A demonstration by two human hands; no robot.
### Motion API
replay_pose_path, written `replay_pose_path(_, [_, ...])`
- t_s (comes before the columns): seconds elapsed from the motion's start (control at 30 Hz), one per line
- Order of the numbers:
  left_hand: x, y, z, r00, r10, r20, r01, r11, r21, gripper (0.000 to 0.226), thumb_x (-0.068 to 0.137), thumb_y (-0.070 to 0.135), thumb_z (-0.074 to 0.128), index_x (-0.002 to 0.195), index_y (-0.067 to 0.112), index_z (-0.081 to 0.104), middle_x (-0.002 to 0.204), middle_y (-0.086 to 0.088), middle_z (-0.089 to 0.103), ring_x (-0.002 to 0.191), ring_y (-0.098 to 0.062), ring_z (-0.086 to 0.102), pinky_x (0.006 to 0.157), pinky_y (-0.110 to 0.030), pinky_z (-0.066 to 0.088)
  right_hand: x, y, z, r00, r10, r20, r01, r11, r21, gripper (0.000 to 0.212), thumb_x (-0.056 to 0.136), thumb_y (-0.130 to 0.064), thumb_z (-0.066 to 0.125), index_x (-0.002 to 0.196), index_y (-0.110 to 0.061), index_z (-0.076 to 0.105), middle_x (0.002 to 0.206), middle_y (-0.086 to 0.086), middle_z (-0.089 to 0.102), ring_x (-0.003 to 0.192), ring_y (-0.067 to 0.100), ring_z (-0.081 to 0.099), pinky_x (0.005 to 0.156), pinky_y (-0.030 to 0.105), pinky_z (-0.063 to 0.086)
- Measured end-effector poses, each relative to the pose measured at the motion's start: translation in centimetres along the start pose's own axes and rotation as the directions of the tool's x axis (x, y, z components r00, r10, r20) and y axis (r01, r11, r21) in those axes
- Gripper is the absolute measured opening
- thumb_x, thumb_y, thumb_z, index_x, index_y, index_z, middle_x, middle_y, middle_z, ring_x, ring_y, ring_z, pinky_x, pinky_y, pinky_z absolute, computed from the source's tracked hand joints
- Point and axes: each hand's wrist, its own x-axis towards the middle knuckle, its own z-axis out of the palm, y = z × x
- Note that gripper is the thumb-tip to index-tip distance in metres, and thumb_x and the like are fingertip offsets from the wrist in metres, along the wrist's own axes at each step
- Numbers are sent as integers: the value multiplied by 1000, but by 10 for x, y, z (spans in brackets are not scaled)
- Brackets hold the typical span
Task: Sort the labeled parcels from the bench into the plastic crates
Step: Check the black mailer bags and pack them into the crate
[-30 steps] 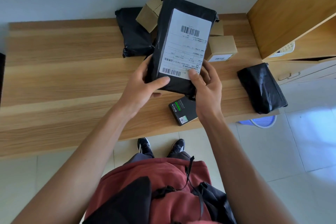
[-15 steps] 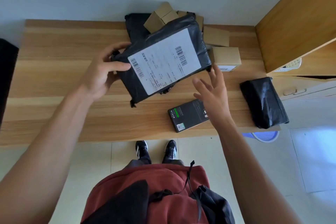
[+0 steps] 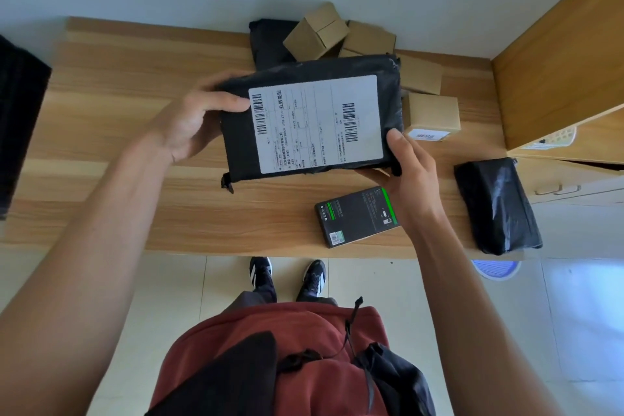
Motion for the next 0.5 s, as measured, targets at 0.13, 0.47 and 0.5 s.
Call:
replay_pose_path(0.13, [5, -6, 8, 947, 113, -301, -127, 992, -27, 48, 89, 38, 67, 132, 18, 60, 118, 4, 72, 107, -14, 68, 85, -34, 49, 1, 5, 10, 996, 54, -74, -41, 987, 157, 35, 108, -22, 52, 128, 6, 62, 120, 19, 73, 111, 29, 71, 95, 49, 60])
replay_pose_path(0.47, [-17, -36, 88, 933, 6, -359, -21, 999, -39, 50, 87, 51, 76, 131, 42, 54, 120, 16, 73, 113, -7, 68, 91, -39, 54, -8, 23, 58, 982, 174, 78, -190, 843, 504, 67, 96, -22, 68, 149, 8, 40, 143, 29, 57, 126, 41, 62, 107, 53, 52])
replay_pose_path(0.5, [-16, -37, 98, 935, 22, -353, -45, 997, -57, 47, 91, 42, 76, 132, 38, 53, 117, 14, 74, 111, -6, 69, 88, -37, 56, -12, 26, 63, 976, 183, 119, -217, 855, 470, 66, 96, -22, 69, 149, 6, 40, 144, 29, 57, 127, 41, 61, 109, 55, 51])
